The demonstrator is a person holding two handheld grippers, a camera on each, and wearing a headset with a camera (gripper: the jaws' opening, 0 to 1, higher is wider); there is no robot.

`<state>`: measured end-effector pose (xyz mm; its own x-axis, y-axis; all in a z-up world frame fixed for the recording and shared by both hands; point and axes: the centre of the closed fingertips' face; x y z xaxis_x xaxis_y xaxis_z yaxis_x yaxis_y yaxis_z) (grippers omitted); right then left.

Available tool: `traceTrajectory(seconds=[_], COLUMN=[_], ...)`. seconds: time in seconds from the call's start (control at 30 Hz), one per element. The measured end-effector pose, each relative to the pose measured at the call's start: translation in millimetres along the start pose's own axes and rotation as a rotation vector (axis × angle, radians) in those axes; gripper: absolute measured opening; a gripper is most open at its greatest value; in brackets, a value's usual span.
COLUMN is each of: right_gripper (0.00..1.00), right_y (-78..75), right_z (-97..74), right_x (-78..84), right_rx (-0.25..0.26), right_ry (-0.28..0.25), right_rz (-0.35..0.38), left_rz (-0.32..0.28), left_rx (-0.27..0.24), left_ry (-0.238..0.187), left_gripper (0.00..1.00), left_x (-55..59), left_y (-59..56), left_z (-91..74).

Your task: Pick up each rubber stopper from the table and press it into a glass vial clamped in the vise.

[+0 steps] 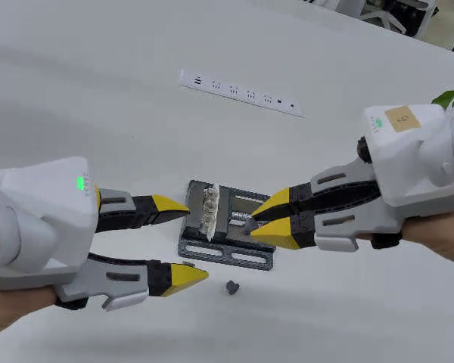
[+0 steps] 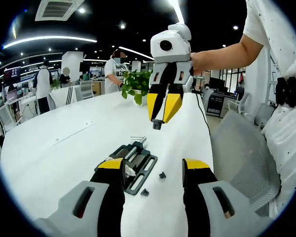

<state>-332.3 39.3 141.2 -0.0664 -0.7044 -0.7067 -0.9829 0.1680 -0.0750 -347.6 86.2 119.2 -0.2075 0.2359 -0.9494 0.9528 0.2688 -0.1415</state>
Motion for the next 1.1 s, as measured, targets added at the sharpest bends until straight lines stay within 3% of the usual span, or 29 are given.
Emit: traceTrajectory(seconds=[0.3,0.37,0.47,0.83,1.1], right_gripper=[0.06,0.06,0.06,0.06,0.06], right_y=[-20.2,-25.5,-33.4,-66.5,-79.1], right_z=[12.0,17.0,25.2,58.4,87.7], right_x=[-2.4,-2.2,-1.4,6.0,20.2], right_rx=[0.017,0.022,0.028,0.079,0.093], right_ry=[0.029,0.040,0.055,0.138,0.200], right_rz=[-0.011,-0.014,-0.017,-0.032,-0.045], left_rz=[0.036,0.008,0.018,0.007,0.003], left_rx=[-0.030,-0.029,-0.041,-0.036,-0.034], left_ry=[0.006,-0.007,0.001,-0.008,-0.020], left_gripper=[0.67,0.71,0.75,0.82,0.87], left_x=[10.0,11.3,14.3,27.8,34.3], left_y=[8.7,10.4,13.0,19.3,21.4], left_z=[-8.0,-9.3,-10.8,-10.2,-9.7])
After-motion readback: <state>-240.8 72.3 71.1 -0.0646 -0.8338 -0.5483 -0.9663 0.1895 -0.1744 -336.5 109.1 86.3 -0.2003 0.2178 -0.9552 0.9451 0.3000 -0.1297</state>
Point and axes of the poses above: the centre of the closed fingertips' face, and the gripper's own axes: z roughly forward along the fingers, y roughly to its left, x roughly out of its underside, and after that the axes turned 15 degrees about x, right-handed
